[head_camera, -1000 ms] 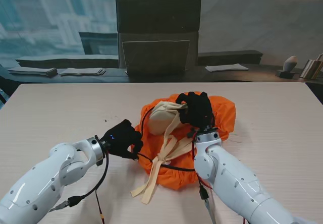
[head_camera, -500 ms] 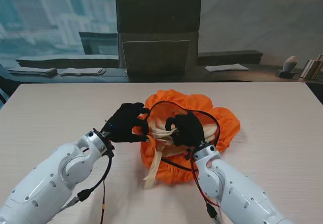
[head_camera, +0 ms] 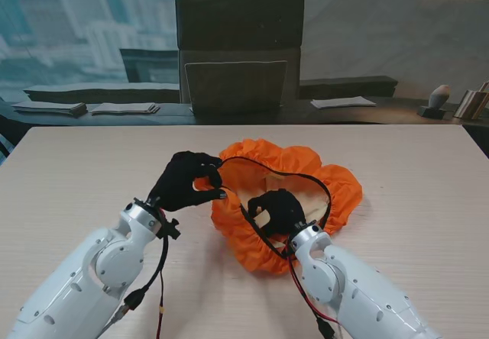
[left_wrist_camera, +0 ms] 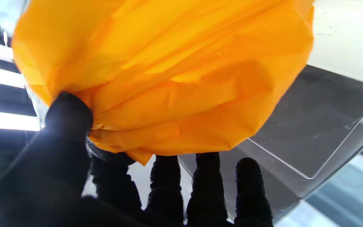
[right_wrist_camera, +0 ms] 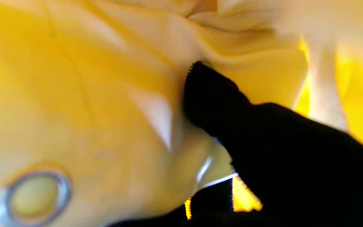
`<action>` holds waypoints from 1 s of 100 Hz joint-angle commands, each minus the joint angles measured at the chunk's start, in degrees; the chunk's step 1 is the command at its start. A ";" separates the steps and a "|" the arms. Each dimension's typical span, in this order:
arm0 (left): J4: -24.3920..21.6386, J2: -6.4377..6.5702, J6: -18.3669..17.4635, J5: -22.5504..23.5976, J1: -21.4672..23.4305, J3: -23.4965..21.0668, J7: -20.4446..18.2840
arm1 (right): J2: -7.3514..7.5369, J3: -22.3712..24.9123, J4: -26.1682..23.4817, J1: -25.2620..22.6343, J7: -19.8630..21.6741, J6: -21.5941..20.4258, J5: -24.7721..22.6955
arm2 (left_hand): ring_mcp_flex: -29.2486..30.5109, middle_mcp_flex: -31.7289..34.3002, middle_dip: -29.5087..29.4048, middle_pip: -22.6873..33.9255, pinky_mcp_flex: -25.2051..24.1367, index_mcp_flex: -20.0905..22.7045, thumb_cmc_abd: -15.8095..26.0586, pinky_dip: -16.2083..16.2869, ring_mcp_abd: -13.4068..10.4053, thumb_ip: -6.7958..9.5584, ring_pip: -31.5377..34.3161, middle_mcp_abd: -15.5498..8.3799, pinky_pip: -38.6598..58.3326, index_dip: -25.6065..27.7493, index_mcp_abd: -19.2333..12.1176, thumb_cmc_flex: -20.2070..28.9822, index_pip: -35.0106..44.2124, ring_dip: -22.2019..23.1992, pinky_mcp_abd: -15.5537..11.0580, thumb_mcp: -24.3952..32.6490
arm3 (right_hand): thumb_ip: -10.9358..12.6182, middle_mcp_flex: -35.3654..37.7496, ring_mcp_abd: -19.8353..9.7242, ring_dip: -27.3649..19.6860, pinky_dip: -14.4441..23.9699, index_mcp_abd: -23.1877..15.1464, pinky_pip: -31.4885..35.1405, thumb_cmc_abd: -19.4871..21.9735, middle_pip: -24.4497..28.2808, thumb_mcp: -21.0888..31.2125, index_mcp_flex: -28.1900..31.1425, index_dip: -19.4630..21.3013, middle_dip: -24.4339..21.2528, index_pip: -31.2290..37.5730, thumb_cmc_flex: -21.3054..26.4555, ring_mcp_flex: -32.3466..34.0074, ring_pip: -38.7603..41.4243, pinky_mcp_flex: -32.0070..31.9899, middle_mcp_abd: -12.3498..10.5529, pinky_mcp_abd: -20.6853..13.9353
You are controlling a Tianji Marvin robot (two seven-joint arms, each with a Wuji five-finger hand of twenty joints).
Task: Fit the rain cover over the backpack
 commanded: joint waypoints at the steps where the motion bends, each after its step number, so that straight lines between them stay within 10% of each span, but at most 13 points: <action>1: -1.49 -0.64 0.26 -3.00 1.38 -0.87 -0.02 | 0.98 -0.25 -0.59 -0.29 1.11 1.90 -0.07 | 0.23 0.09 1.12 0.52 -1.08 1.28 1.28 0.26 -1.00 -1.33 0.96 -1.89 -0.45 1.22 -1.25 -0.07 1.34 0.77 0.16 3.32 | 0.71 1.82 -1.80 0.22 -0.41 -0.32 0.20 2.11 -0.32 2.31 2.27 -0.97 0.13 1.87 2.94 2.67 0.53 -0.01 0.67 -1.75; 19: -2.98 -0.16 0.47 -0.73 2.97 -2.68 -0.24 | 1.32 -0.37 -2.07 -0.74 2.41 7.25 -1.42 | 0.41 0.64 1.43 0.57 -1.01 2.37 0.57 0.39 -0.71 -1.60 0.92 -1.65 -0.15 0.45 -1.01 -0.33 0.87 0.99 0.28 3.66 | 1.04 0.45 -0.82 1.34 0.04 2.85 -0.06 5.73 -0.28 -1.84 -0.76 -1.94 1.22 0.01 0.50 1.89 0.37 -0.76 1.73 -1.25; 29: -2.65 1.03 0.98 3.25 2.27 -2.58 -3.51 | 1.86 0.47 -2.63 -0.90 1.71 5.68 -3.46 | -0.69 -0.36 1.23 -0.34 -1.42 2.77 0.76 0.25 -0.80 -1.95 0.13 -1.64 -0.47 0.14 -2.56 -1.24 -0.05 0.79 0.20 2.81 | -0.29 -10.71 -2.04 -0.96 -0.52 3.91 -4.07 6.77 -2.92 -6.96 -11.33 -0.58 1.23 -7.46 -5.51 -9.05 -7.17 -10.32 -0.73 -3.28; 34: -2.14 1.47 1.19 4.64 1.67 -2.26 -4.72 | 2.48 1.42 -3.28 -1.05 2.37 3.56 -5.01 | -1.10 -0.82 1.20 -0.58 -1.39 2.81 0.87 0.16 -0.85 -1.93 -0.05 -1.50 -0.61 0.10 -2.54 -1.23 -0.23 0.76 0.20 2.45 | 7.82 -18.63 -3.62 -3.38 -1.09 6.85 -5.29 9.80 -3.66 -6.83 -15.24 7.33 -0.73 -19.71 -12.97 -16.26 -11.64 -15.58 -2.18 -5.72; 38: -1.57 1.71 1.43 5.90 1.12 -1.93 -5.05 | 2.79 2.27 -3.61 -1.13 2.34 1.15 -5.84 | -1.21 -1.01 1.21 -0.67 -1.23 3.11 0.97 0.20 -0.91 -1.92 -0.07 -1.43 -0.50 -0.08 -2.66 -1.33 -0.42 0.76 0.32 2.10 | 8.78 -24.65 -4.76 -4.50 -1.55 7.57 -6.49 9.69 -4.73 -7.38 -21.34 8.86 -2.08 -21.70 -16.32 -22.10 -14.79 -19.63 -3.10 -7.68; 53: -1.33 2.31 3.53 10.65 0.89 -1.81 -4.87 | 3.83 7.43 -7.63 -3.10 5.31 -5.30 -7.08 | -2.82 -2.92 1.47 -0.64 -1.29 3.07 1.89 0.56 -1.02 -1.61 0.10 -1.38 0.23 -0.22 -2.15 -1.31 -0.49 0.92 0.05 1.57 | 7.77 -46.13 -9.89 -8.77 -8.06 8.40 -15.86 11.27 -10.27 -10.62 -42.36 0.32 -7.17 -22.33 -24.27 -41.82 -28.95 -35.38 -6.65 -12.08; 74: -2.56 2.02 5.22 12.59 2.92 -3.55 -1.26 | 5.97 14.88 -12.24 -5.05 8.89 -10.09 -14.81 | -3.59 -4.03 1.70 -0.33 -1.19 2.49 2.34 0.97 -0.83 -1.34 0.68 -1.00 1.10 -0.05 -0.72 -0.86 0.28 1.16 -0.07 1.78 | 7.92 -53.09 -13.00 -12.31 -10.51 1.87 -25.89 11.63 -14.73 -11.18 -45.35 -6.24 -9.80 -22.32 -23.53 -47.42 -36.13 -37.90 -9.60 -11.52; 86: -3.16 1.99 5.14 12.95 3.83 -4.62 -0.67 | 7.81 13.42 -9.35 -2.51 4.49 -3.65 -25.65 | -3.55 -4.12 1.74 -0.23 -1.23 2.48 2.34 1.09 -0.80 -1.35 0.88 -1.02 1.34 -0.17 -0.92 -0.96 0.34 1.21 -0.08 1.75 | 8.30 -53.00 -12.83 -12.58 -9.74 4.49 -26.84 12.47 -14.99 -11.97 -43.48 -6.09 -10.00 -23.18 -23.62 -47.15 -36.44 -37.97 -8.31 -10.58; 100: -3.86 1.94 5.30 13.57 4.79 -5.59 0.24 | 7.73 8.45 -4.52 0.51 4.16 8.45 -26.57 | -3.67 -4.39 1.75 -0.20 -1.28 2.44 2.44 1.14 -0.70 -1.32 0.96 -0.91 1.46 -0.27 -0.53 -0.84 0.51 1.22 -0.04 1.80 | 7.76 -53.67 -11.85 -12.74 -9.72 9.76 -31.13 11.95 -15.48 -13.29 -47.50 -6.12 -10.34 -25.46 -28.39 -48.67 -36.86 -38.63 -6.10 -9.84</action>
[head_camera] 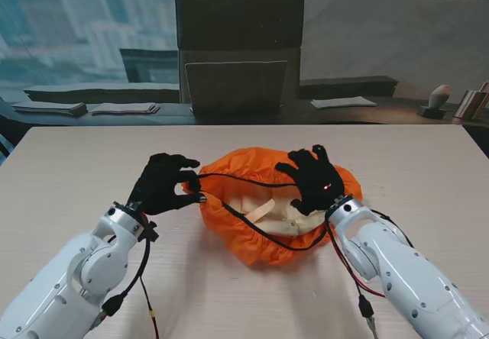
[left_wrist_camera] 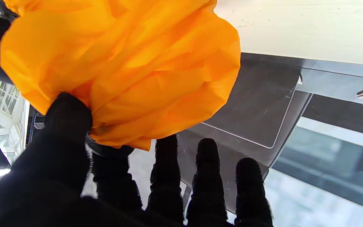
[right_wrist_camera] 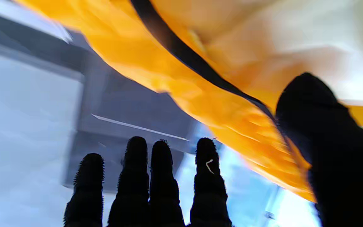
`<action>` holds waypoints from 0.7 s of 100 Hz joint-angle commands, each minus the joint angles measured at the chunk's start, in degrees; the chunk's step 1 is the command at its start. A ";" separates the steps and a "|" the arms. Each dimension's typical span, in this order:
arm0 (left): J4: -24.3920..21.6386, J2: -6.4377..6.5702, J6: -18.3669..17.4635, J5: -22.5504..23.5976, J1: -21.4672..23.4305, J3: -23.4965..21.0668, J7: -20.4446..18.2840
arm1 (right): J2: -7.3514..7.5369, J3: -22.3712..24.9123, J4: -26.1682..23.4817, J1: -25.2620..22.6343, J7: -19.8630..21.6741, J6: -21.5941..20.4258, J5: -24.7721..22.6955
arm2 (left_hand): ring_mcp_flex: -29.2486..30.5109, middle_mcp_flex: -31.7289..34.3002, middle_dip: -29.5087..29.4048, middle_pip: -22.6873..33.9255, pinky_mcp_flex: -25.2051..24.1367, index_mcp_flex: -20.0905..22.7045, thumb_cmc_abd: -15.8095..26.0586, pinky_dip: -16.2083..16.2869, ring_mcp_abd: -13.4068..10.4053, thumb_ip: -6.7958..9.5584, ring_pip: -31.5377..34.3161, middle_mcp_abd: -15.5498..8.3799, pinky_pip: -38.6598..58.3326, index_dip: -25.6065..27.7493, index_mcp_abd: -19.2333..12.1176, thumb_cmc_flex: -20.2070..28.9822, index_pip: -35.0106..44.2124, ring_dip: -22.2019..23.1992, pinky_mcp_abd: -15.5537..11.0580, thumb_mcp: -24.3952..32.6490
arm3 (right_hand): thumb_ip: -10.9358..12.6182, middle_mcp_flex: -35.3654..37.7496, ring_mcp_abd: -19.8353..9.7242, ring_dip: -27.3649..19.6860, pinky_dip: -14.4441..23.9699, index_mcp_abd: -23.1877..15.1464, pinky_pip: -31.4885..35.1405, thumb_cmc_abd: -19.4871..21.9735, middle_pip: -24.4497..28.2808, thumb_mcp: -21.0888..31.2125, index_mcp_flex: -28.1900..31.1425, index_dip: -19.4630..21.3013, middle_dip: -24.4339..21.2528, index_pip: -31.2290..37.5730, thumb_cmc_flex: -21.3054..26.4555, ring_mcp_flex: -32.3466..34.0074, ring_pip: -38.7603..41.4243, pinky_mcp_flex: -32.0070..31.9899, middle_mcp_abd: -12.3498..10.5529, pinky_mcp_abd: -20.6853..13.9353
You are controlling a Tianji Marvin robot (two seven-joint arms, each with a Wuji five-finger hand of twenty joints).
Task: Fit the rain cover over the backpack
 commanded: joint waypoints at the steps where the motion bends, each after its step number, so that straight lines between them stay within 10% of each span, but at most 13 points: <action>1: -0.92 -0.24 0.12 0.59 0.82 -0.53 0.15 | -0.69 -0.65 2.48 1.03 3.82 0.79 1.49 | -1.29 -2.40 1.07 0.10 -1.10 0.79 2.43 0.59 -0.60 -0.80 0.43 -0.81 1.46 -0.22 -1.13 -0.36 1.26 0.56 -0.07 1.48 | 1.06 -1.25 0.69 -0.08 0.48 3.30 -2.03 -0.99 -0.43 -1.04 -2.52 -0.49 -0.67 -1.28 -3.54 -2.70 0.32 -1.23 1.79 0.87; 20: -1.84 -0.35 -0.18 1.44 2.16 -1.91 1.81 | -1.60 -11.99 12.00 8.87 2.48 15.33 3.24 | -1.08 -2.43 1.10 0.22 -1.03 0.34 2.73 0.65 -0.74 -0.76 0.57 -0.99 1.62 -0.01 -1.13 -0.32 1.61 0.56 -0.11 1.46 | 1.55 3.56 2.58 3.35 7.22 3.16 0.75 0.59 3.63 -2.03 1.76 1.81 0.93 0.43 -0.72 0.79 7.55 -0.53 3.59 0.79; 33: -2.40 -0.38 -0.11 1.99 3.25 -3.11 2.58 | -3.20 -18.01 18.67 13.34 -3.87 23.01 6.19 | -1.11 -2.61 1.11 0.26 -1.07 0.27 2.69 0.67 -0.75 -0.68 0.59 -1.01 1.66 -0.03 -0.85 -0.06 1.75 0.56 -0.10 1.55 | 3.37 20.82 6.17 9.57 10.35 -2.58 13.84 4.19 11.26 0.58 21.03 9.13 4.73 9.16 9.70 14.23 21.66 4.33 5.31 1.43; 36: -2.54 -0.33 -0.04 2.54 3.55 -3.47 2.85 | -3.67 -19.00 20.42 14.34 -6.85 24.17 6.77 | -1.15 -2.64 1.12 0.29 -1.06 0.15 2.77 0.68 -0.75 -0.69 0.60 -1.02 1.68 0.00 -0.84 -0.14 1.79 0.56 -0.13 1.52 | -4.25 28.40 6.73 10.61 9.79 -5.05 17.43 2.38 12.82 1.41 25.32 4.46 6.53 16.76 15.08 20.90 25.58 7.80 4.92 2.63; 38: -2.63 -0.29 0.02 3.00 3.75 -3.73 3.09 | -3.93 -19.50 21.38 14.91 -8.58 24.87 6.96 | -1.15 -2.63 1.13 0.31 -1.04 0.09 2.80 0.68 -0.73 -0.68 0.60 -1.02 1.69 0.04 -0.88 -0.12 1.82 0.56 -0.16 1.53 | -5.12 34.08 6.70 10.73 9.49 -6.60 19.33 1.68 13.92 2.46 28.13 1.88 7.84 21.39 17.41 26.05 27.88 11.18 4.09 3.54; 46: -2.98 -0.31 0.45 3.69 4.63 -4.67 3.93 | -4.48 -20.91 24.66 17.12 -14.40 25.44 7.29 | -1.34 -2.84 1.13 0.33 -1.21 -0.25 2.72 0.68 -0.71 -0.67 0.59 -0.99 1.67 0.31 -0.90 0.07 2.07 0.56 -0.19 1.59 | -4.70 49.10 6.92 10.94 8.58 -8.93 23.35 -0.06 16.47 8.95 39.50 4.28 12.40 25.30 21.85 39.17 33.92 20.71 4.07 5.75; 70: -4.25 0.30 3.08 9.64 7.37 -7.45 6.21 | -4.73 -16.75 25.46 19.56 -24.36 18.16 7.05 | -1.14 -2.92 1.19 0.52 -1.14 -0.76 2.62 0.84 -0.44 -0.68 0.88 -0.72 2.03 0.65 -1.15 0.36 2.20 0.69 -0.15 1.55 | -5.79 55.30 9.17 14.73 10.01 -10.83 27.96 -2.10 18.34 14.04 42.87 14.73 21.61 24.56 22.43 45.68 42.59 26.76 6.75 7.24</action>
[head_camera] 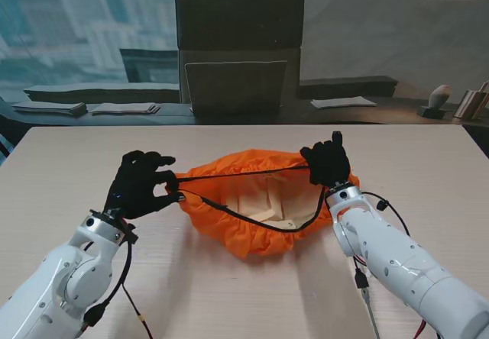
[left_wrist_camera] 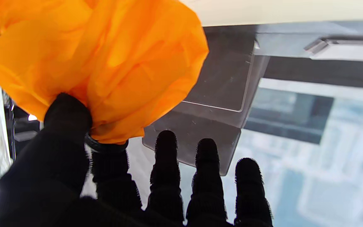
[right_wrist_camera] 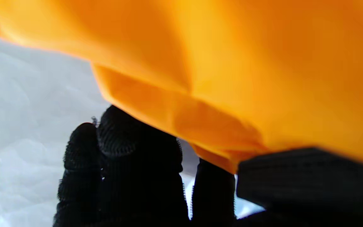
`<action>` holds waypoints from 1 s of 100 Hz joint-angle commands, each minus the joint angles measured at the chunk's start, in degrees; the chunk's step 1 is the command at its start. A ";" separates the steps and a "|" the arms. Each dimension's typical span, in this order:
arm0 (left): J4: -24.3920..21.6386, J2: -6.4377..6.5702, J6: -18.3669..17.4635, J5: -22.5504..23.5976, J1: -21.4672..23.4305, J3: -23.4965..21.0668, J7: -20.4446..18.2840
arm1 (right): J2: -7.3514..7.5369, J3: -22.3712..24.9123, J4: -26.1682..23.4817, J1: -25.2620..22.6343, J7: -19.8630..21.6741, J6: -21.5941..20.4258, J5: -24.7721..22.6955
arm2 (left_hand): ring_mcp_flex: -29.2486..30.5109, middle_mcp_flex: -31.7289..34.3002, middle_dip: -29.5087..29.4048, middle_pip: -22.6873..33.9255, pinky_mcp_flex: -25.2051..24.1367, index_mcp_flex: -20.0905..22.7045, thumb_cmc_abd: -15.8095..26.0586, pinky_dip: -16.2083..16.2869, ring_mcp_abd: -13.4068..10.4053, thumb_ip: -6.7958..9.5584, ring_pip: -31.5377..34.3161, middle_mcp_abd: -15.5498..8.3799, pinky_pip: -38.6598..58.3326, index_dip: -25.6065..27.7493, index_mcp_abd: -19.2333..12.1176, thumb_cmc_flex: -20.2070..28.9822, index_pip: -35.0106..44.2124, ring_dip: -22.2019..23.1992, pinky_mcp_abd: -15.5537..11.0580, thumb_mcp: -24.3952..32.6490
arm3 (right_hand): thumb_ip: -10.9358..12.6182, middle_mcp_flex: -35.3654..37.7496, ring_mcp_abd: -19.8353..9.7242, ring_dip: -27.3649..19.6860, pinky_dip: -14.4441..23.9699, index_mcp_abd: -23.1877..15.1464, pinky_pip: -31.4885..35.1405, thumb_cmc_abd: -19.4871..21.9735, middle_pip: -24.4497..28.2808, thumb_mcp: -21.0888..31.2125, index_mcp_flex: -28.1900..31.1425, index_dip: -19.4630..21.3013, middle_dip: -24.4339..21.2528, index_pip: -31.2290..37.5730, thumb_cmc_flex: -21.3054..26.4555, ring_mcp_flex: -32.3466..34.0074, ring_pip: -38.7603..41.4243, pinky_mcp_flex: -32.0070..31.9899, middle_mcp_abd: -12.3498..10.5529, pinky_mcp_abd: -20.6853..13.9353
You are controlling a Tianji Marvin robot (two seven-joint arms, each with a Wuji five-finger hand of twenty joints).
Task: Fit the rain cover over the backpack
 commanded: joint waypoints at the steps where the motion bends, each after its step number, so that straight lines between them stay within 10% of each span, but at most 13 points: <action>1: -0.59 0.47 0.97 -0.85 1.05 -0.60 -0.21 | 0.42 0.23 -1.06 2.02 -1.75 -0.41 -0.49 | -1.18 -2.40 1.15 0.75 -1.18 -0.65 2.39 0.81 -0.41 -0.67 0.86 -0.69 1.94 0.68 -1.15 0.60 2.21 0.69 -0.11 1.56 | -1.95 2.31 0.15 1.35 1.13 -1.00 1.72 -0.21 1.96 4.17 2.99 3.33 2.04 2.20 3.39 2.79 2.61 0.24 3.61 1.44; 46: -3.40 1.14 1.90 4.34 0.10 -6.32 -0.52 | 0.92 15.93 -12.43 0.34 -9.27 -18.57 -3.33 | -2.83 -4.67 2.31 2.41 -2.43 -3.52 3.39 1.68 -0.10 -0.12 2.62 -0.43 3.88 1.26 -0.10 3.44 3.95 1.97 -1.05 -1.22 | -2.71 0.77 -1.79 1.62 -1.14 -2.09 0.92 0.89 3.98 4.66 0.90 6.19 2.33 2.23 2.61 1.80 3.41 0.11 2.32 0.48; 100: 5.23 1.74 5.49 0.71 -4.24 0.57 -7.70 | 1.15 13.41 -17.64 -10.19 15.14 -13.88 1.75 | -0.69 -1.25 2.06 2.00 -2.17 -3.48 3.37 1.82 0.02 0.55 2.12 -0.52 4.45 -0.21 -1.62 3.30 2.65 1.43 -0.66 -3.63 | -1.13 -3.21 -1.47 1.34 -2.66 2.16 -1.74 4.31 0.54 -3.07 -2.73 0.84 1.80 -1.24 0.27 -2.95 -1.65 -3.20 1.60 1.38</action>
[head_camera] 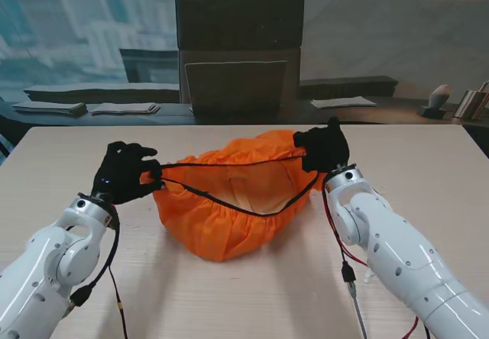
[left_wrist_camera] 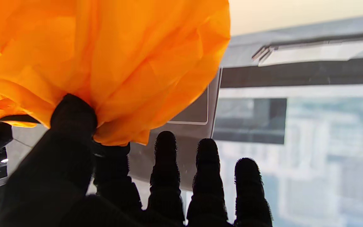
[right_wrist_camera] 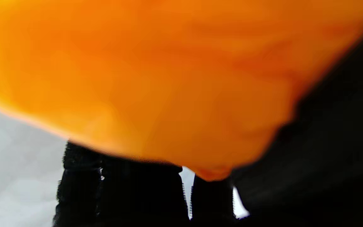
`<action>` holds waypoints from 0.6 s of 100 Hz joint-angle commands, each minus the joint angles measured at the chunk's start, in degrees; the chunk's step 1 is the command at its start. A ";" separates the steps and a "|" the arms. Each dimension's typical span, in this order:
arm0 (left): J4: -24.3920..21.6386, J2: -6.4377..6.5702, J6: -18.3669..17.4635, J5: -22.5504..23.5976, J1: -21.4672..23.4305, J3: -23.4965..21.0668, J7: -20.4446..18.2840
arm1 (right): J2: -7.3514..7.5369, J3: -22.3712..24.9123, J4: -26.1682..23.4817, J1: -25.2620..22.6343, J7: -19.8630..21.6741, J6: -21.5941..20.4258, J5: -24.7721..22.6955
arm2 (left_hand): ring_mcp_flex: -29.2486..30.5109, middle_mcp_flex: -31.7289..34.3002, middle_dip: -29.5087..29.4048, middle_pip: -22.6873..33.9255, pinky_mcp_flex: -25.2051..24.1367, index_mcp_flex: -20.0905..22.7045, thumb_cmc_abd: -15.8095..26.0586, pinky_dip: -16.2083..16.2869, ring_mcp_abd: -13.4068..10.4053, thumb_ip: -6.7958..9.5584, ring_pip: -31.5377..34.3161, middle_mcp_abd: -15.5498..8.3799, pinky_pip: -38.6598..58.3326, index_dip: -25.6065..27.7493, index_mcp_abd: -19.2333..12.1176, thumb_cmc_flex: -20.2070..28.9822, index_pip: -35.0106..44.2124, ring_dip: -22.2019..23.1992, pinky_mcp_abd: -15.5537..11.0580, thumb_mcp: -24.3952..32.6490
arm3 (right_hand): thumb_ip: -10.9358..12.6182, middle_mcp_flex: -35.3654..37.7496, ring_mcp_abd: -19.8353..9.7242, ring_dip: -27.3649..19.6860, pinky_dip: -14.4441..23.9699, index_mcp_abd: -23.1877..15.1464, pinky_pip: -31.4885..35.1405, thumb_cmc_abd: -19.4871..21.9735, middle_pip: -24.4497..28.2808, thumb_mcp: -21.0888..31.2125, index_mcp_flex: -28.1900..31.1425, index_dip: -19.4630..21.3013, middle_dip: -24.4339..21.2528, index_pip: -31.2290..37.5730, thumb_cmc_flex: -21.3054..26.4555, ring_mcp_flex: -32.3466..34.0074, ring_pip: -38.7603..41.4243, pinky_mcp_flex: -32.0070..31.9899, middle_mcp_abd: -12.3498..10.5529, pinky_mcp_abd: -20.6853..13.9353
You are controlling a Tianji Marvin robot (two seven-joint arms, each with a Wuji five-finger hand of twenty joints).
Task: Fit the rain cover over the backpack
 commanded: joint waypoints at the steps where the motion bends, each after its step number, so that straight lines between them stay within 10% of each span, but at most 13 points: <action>1: 1.07 -0.82 1.60 -2.81 1.15 1.29 -1.31 | 0.45 -1.26 1.03 -1.95 -1.35 -0.57 -0.64 | 0.54 0.79 0.32 -0.38 -0.93 0.57 2.45 0.87 0.03 1.13 -0.32 0.20 1.71 -1.01 -1.20 2.38 0.90 0.50 -0.01 -3.81 | -0.46 -2.85 -1.52 0.54 -0.28 0.66 -0.96 3.03 -0.19 -2.70 -2.59 -1.13 0.32 -0.14 0.16 -2.97 -1.41 -1.90 1.28 0.48; 16: 0.92 -1.45 4.55 -6.40 2.32 2.74 -1.81 | -0.07 0.43 -1.77 -6.58 -1.17 -1.14 1.56 | -1.40 -2.98 -0.17 -2.10 -1.12 -9.16 4.08 -0.01 0.04 2.47 -1.71 0.98 -0.04 -10.33 2.20 4.28 -5.69 0.27 -0.03 -10.05 | -1.35 -14.91 -1.93 0.86 -0.90 3.67 -5.79 4.61 -0.51 -12.34 -9.94 -0.33 2.95 -4.82 -8.44 -14.54 -4.97 -10.12 1.35 -1.00; 20: 0.27 -1.54 4.69 -6.96 2.96 2.59 -2.03 | -0.27 1.93 -3.41 -8.34 -0.35 -3.04 2.96 | -3.13 -5.79 -0.75 -3.00 -1.43 -15.01 4.51 -0.58 0.07 2.42 -2.79 1.40 -1.18 -17.02 5.70 -0.88 -9.79 -0.20 0.01 -6.12 | 6.15 -23.54 -0.98 -1.77 -2.58 6.93 -9.75 5.30 -5.99 -11.85 -12.56 5.33 -0.65 -14.41 -13.83 -22.72 -11.99 -15.70 2.37 -1.46; 24: -0.62 -1.68 4.60 -7.87 3.63 2.32 -2.20 | -0.10 3.96 -5.63 -10.38 2.24 -4.95 3.55 | -5.55 -9.71 -1.37 -4.25 -1.93 -20.70 2.90 -1.14 0.00 2.16 -4.14 1.75 -2.24 -22.65 8.22 -7.04 -14.91 -0.77 -0.10 0.93 | 7.24 -34.36 -2.73 -4.85 -3.00 8.02 -12.90 7.74 -9.67 -15.44 -21.85 5.49 -6.70 -19.00 -16.00 -31.96 -19.17 -21.63 1.15 -4.50; 33: -3.63 -2.08 3.62 -11.96 5.67 1.30 -3.89 | 0.04 7.39 -8.28 -13.42 3.56 -9.42 4.61 | -11.70 -17.74 -4.64 -9.01 -1.76 -30.27 0.88 -3.41 0.38 2.45 -8.85 3.17 -6.97 -33.63 11.56 -7.11 -25.05 -3.43 -0.48 -6.51 | 7.28 -45.67 -5.36 -10.91 -3.31 9.70 -19.40 8.66 -15.27 -18.72 -33.99 -1.01 -18.52 -22.21 -20.97 -40.02 -32.41 -25.26 -1.15 -5.81; 50: -6.40 -3.01 -2.66 -22.09 7.07 1.46 -5.61 | -0.76 14.07 -13.06 -18.57 9.83 -22.55 14.56 | -14.40 -20.44 -7.26 -16.98 -1.66 -30.69 3.09 -3.71 -0.67 3.99 -13.94 2.94 -13.59 -46.20 11.13 -5.34 -39.26 -6.01 -0.92 -19.20 | 7.09 -52.67 -9.26 -17.61 -7.16 8.22 -33.55 13.79 -23.20 -22.76 -43.70 -12.27 -23.81 -24.35 -24.27 -44.00 -46.93 -26.25 -4.43 -7.11; 56: -6.04 -3.49 -4.39 -23.42 6.60 2.68 -3.89 | -1.21 15.36 -14.34 -19.90 13.39 -25.55 20.12 | -13.97 -20.09 -6.10 -16.07 -1.52 -30.40 3.51 -2.63 -0.74 4.12 -13.21 2.61 -12.80 -45.33 10.72 -5.57 -38.41 -5.23 -1.19 -19.11 | 9.06 -52.96 -10.50 -18.90 -7.29 6.57 -33.94 23.36 -24.64 -39.47 -44.97 -16.61 -24.27 -21.24 -21.27 -44.49 -48.76 -25.85 -5.52 -8.79; 60: -5.90 -3.72 -5.16 -24.71 6.24 3.53 -3.10 | -1.48 15.67 -14.88 -20.55 14.85 -26.43 23.23 | -13.99 -19.95 -5.87 -15.83 -1.55 -30.37 4.17 -2.30 -0.88 4.19 -13.09 2.50 -12.49 -44.81 10.53 -5.76 -37.65 -5.08 -1.38 -19.02 | 10.73 -51.50 -10.62 -19.11 -7.85 6.77 -33.48 20.61 -25.06 -41.47 -43.68 -18.12 -24.34 -20.17 -23.96 -44.03 -48.89 -25.26 -5.43 -9.09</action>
